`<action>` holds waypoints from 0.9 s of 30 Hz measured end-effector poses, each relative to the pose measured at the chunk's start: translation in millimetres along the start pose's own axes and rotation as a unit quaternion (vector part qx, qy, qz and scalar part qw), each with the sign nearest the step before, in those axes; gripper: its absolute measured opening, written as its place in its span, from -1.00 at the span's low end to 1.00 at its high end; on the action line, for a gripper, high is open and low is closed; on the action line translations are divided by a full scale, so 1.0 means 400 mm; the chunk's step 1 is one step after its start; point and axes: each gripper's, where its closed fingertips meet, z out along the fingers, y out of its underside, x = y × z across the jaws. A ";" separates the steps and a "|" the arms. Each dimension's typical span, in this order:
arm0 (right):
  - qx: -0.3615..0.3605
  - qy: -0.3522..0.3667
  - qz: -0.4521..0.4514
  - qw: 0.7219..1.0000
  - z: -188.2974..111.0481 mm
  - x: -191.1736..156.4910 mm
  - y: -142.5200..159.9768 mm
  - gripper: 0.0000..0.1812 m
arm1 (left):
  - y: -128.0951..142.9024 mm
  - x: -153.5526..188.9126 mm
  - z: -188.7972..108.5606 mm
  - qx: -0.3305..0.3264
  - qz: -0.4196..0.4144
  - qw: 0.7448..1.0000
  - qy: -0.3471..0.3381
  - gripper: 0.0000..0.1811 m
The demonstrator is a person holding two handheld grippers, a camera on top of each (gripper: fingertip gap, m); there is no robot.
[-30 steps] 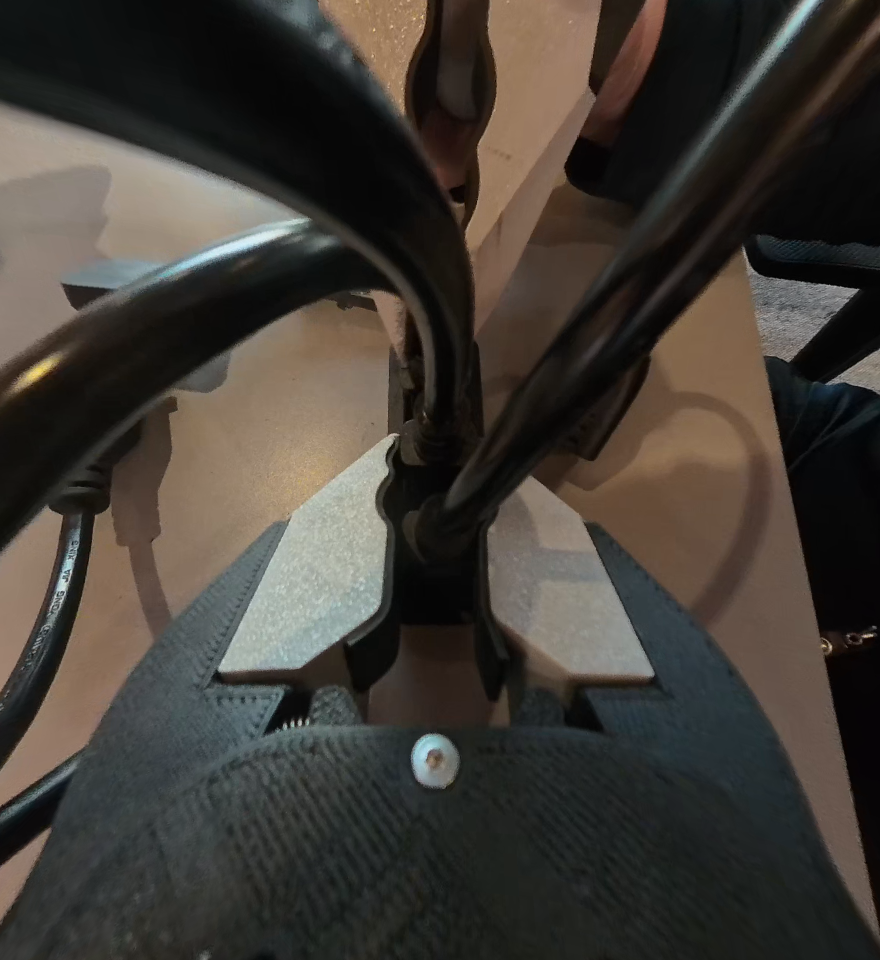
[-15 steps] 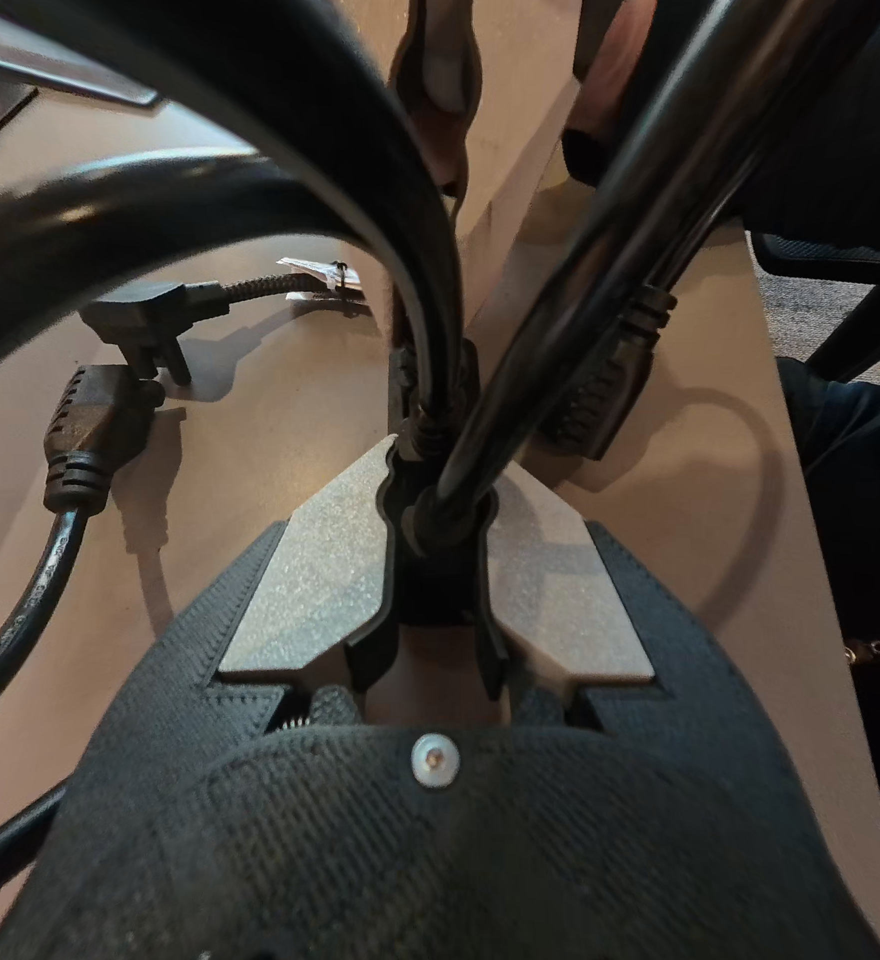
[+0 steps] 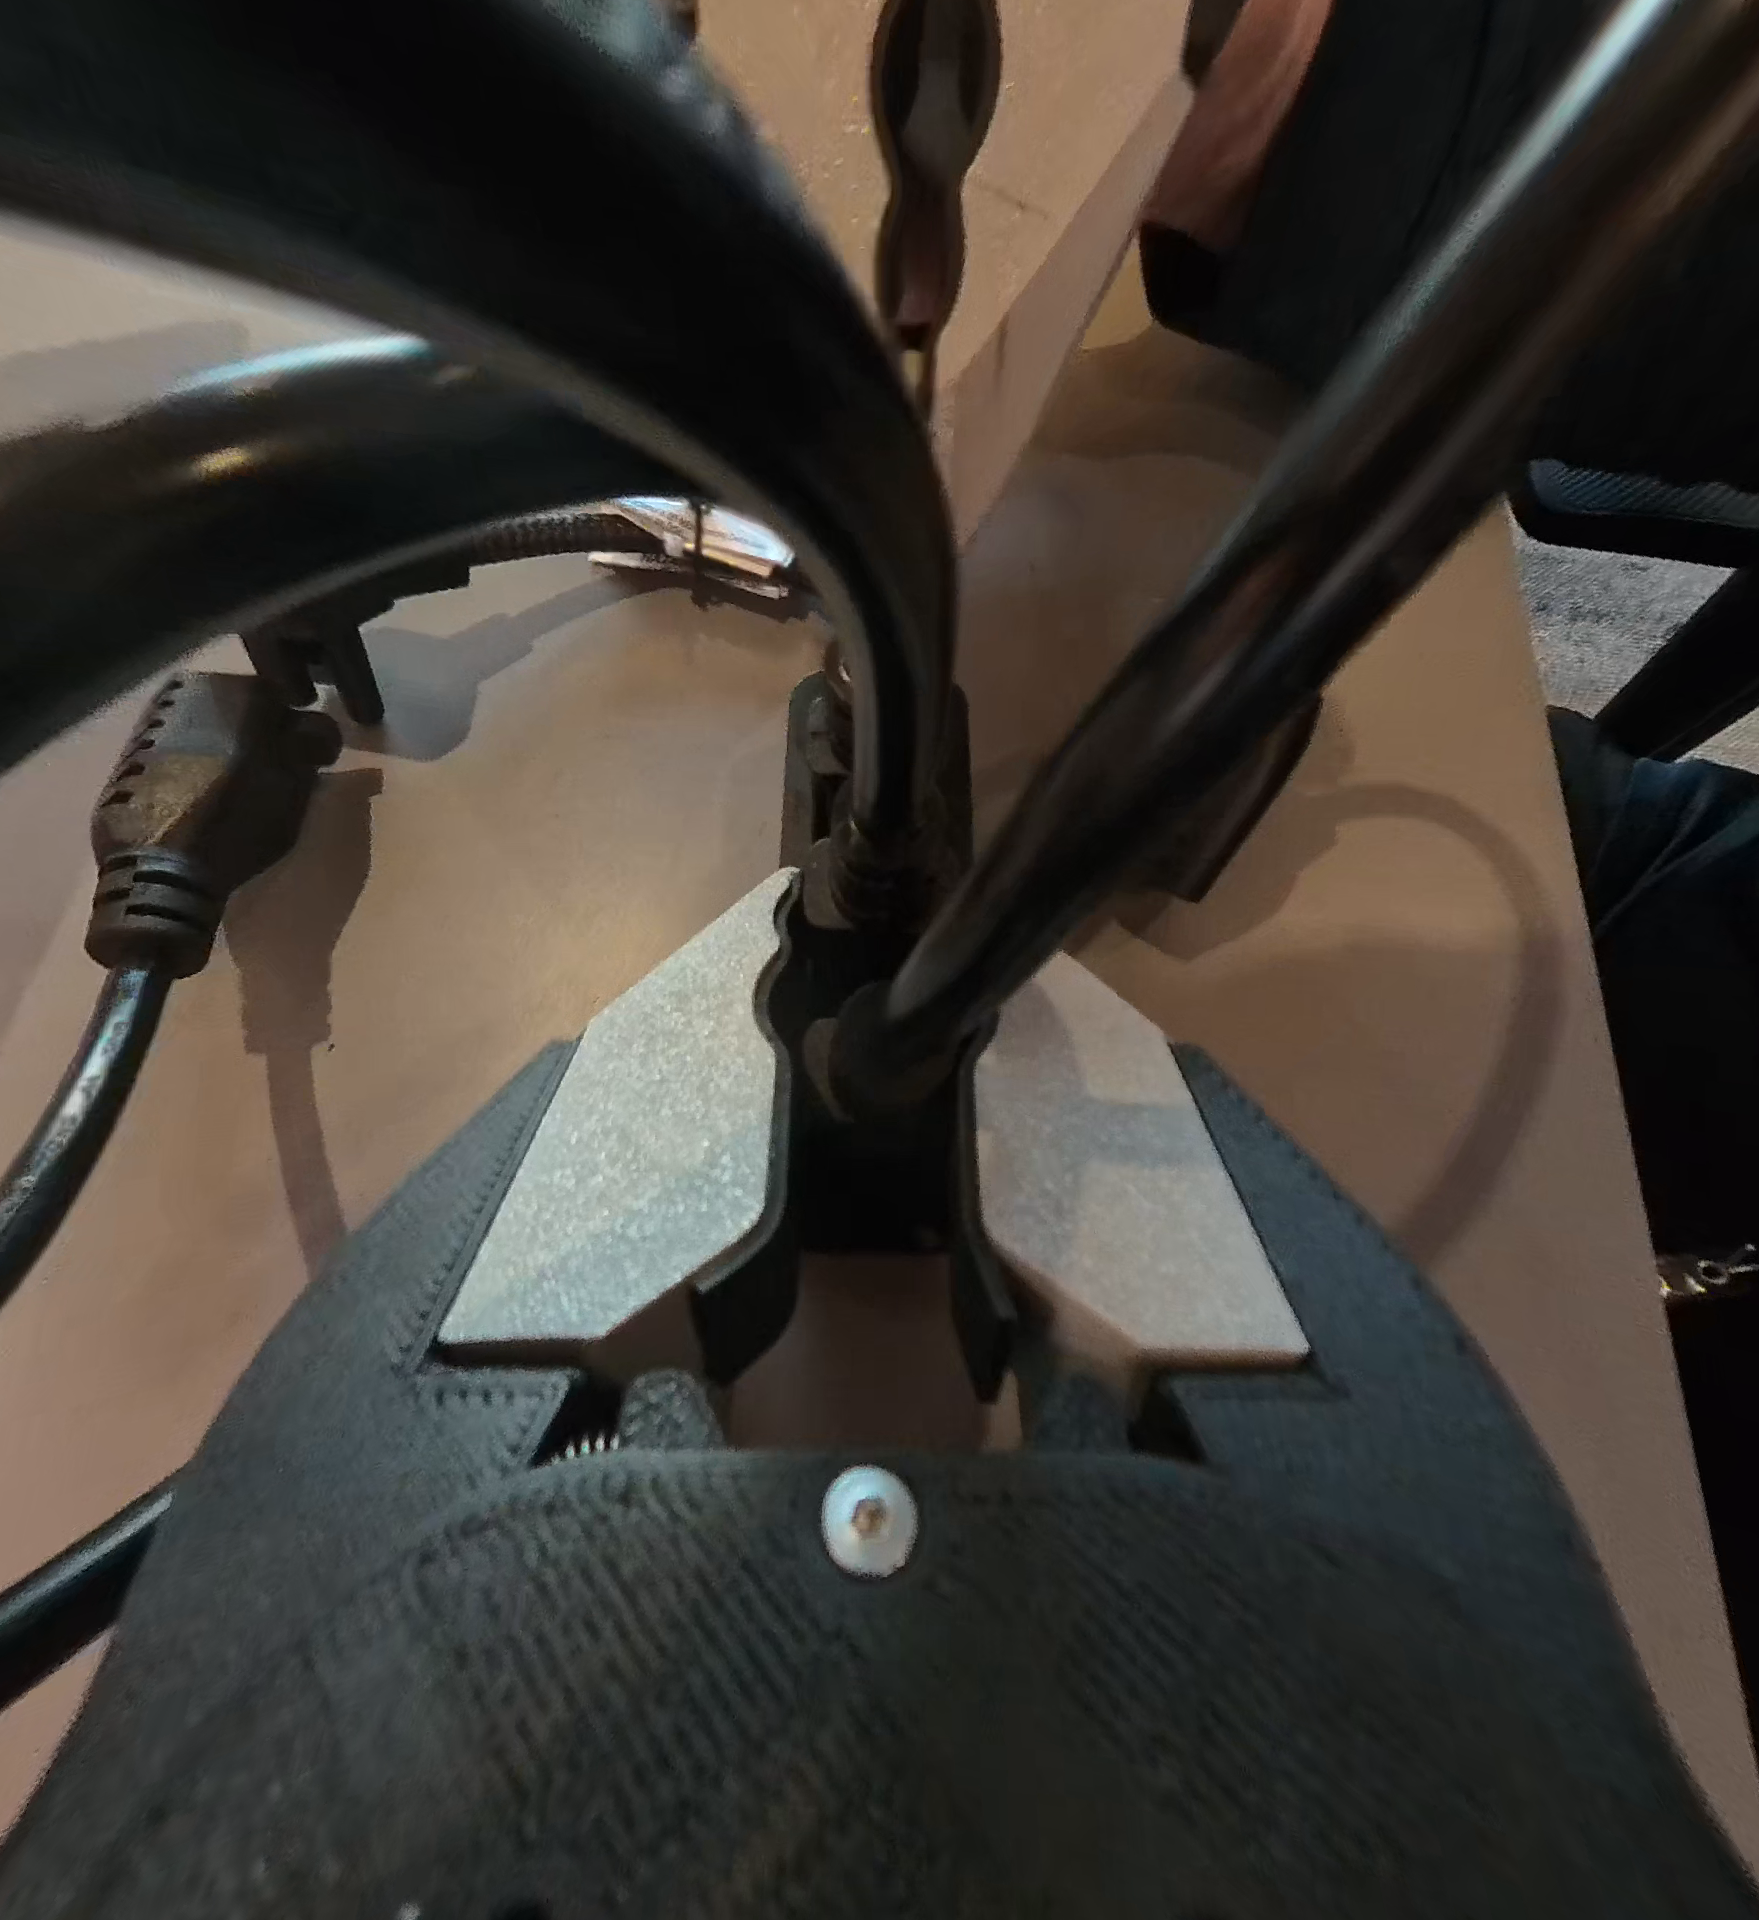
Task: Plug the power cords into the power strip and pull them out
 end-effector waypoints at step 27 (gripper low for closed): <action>-0.079 -0.009 -0.063 0.995 0.045 -0.040 0.041 -1.00 | -0.003 -0.002 0.003 0.002 -0.004 1.000 -0.003 -0.72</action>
